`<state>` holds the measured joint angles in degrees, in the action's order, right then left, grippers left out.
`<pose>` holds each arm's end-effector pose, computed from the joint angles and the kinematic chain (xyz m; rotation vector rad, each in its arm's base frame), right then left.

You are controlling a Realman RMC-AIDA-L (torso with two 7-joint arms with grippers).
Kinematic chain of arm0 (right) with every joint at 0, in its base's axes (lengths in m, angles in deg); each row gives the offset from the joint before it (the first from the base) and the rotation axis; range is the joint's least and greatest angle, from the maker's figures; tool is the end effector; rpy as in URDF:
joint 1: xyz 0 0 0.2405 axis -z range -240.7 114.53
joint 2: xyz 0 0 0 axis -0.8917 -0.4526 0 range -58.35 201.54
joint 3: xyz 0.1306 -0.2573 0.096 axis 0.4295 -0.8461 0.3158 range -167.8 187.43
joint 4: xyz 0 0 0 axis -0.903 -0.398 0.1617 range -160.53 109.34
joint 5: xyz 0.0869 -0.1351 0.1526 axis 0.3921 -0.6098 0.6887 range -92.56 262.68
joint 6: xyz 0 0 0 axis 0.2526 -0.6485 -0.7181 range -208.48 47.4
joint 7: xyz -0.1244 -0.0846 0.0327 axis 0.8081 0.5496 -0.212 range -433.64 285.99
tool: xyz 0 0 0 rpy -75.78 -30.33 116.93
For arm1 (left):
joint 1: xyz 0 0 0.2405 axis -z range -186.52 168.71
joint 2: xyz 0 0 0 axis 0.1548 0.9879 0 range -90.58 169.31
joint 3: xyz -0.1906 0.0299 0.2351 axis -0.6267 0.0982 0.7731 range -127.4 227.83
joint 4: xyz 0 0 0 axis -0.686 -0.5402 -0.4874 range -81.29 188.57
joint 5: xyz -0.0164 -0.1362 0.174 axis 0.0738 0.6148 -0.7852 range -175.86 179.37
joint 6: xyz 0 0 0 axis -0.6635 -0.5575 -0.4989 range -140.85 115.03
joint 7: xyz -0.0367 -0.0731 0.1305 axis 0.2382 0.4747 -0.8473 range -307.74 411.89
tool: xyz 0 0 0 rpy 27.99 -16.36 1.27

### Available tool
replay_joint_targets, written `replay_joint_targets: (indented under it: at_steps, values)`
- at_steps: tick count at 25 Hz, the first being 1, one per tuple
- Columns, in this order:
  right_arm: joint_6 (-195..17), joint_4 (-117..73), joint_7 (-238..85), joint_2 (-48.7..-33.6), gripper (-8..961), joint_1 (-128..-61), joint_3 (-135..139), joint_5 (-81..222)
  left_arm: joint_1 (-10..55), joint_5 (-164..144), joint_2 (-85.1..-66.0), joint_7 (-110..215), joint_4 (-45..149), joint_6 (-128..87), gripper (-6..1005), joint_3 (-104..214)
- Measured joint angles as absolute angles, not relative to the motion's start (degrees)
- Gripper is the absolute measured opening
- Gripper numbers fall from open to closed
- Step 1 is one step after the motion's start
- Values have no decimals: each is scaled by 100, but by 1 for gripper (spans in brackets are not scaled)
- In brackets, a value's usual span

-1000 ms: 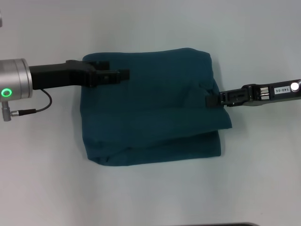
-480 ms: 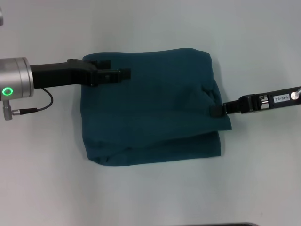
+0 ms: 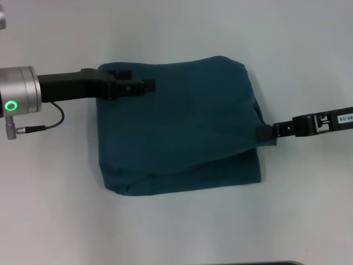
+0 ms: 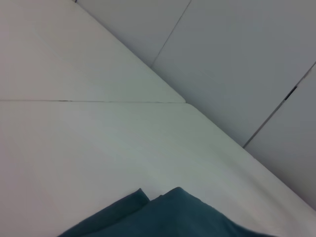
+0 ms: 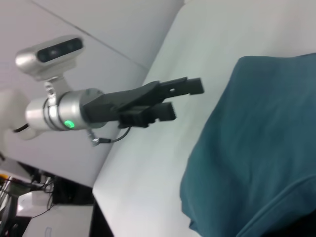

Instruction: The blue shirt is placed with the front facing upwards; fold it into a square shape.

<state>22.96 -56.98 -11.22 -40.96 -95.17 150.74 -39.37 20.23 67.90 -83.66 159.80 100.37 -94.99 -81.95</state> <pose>0.3183 0.3308 -0.0082 2.5035 -1.5429 -0.5389 -0.2770 0.3759 -0.0514 -2.6099 -1.1440 -0.6783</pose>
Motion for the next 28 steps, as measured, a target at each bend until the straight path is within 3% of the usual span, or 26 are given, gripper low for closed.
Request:
replay_joint_targets:
  at_steps: [8, 19, 28]
  values:
    - [2282, -5758, -1164, -3980, 20, -9302, 15070, -4041, 2048, 6808, -8391, 16033, 10028, -9500, 903, -8193]
    - [1714, -5745, -1467, -3991, 33, -9268, 15185, -4434, 2077, 6780, -8406, 16062, 10011, -9491, 904, -8200]
    - [1651, -6068, -1481, -3958, 421, -9156, 16019, -4247, 2093, 6775, -8395, 16020, 10010, -9490, 904, -8186]
